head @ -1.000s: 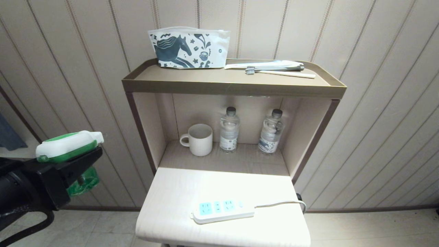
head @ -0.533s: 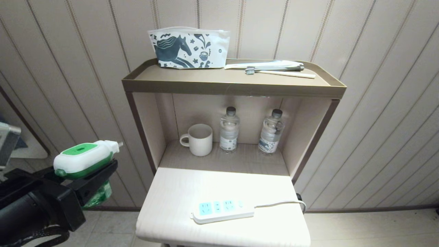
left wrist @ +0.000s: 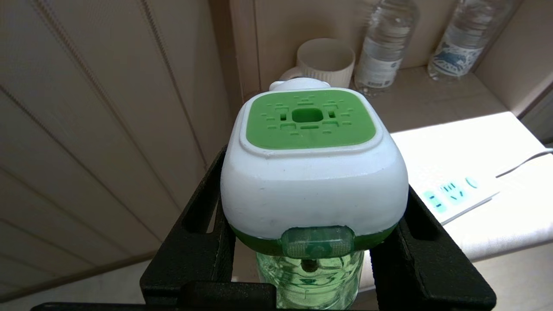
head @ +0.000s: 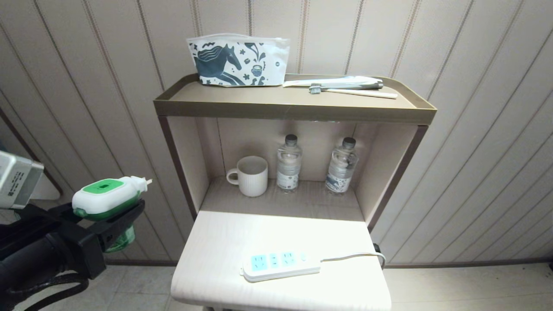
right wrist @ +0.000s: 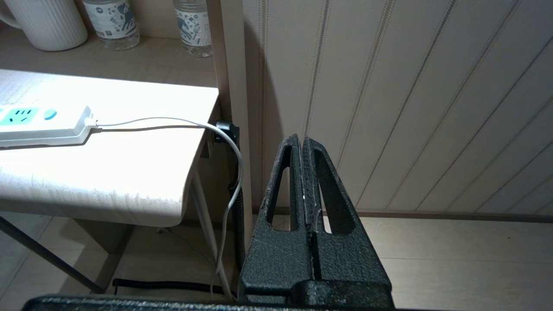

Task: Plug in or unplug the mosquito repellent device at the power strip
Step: Place the mosquito repellent liquid on the table

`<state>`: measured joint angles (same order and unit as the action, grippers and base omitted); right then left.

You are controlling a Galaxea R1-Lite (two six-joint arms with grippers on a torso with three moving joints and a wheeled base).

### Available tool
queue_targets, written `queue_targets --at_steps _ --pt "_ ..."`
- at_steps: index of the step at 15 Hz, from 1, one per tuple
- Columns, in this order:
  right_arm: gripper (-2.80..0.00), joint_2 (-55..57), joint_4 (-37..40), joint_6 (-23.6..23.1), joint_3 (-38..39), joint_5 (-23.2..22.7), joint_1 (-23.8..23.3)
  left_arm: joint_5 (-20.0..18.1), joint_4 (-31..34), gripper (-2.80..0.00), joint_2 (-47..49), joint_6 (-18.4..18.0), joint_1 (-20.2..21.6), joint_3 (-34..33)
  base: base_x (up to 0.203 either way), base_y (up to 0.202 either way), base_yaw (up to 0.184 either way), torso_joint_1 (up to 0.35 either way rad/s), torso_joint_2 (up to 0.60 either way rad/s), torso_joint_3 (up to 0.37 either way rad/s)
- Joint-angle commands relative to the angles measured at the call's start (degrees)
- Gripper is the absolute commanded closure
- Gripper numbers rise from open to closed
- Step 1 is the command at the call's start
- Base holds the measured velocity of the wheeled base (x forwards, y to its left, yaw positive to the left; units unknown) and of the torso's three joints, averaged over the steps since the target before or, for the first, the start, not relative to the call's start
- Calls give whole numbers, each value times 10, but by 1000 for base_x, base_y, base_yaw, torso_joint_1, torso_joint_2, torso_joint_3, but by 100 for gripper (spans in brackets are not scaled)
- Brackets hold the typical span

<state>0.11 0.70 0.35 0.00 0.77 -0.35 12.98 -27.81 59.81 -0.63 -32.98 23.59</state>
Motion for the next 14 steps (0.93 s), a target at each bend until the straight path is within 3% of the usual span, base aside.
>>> queue_targets --at_steps 1,6,14 --pt "0 2 0 0 0 0 0 -24 -1 0 3 0 29 -1 0 0 0 0 0 0" --pt "0 1 0 0 0 0 0 -24 8 0 -4 -11 44 -23 0 0 0 0 0 0" --pt "0 1 0 0 0 0 0 -93 15 0 -6 -8 44 -34 0 0 0 0 0 0"
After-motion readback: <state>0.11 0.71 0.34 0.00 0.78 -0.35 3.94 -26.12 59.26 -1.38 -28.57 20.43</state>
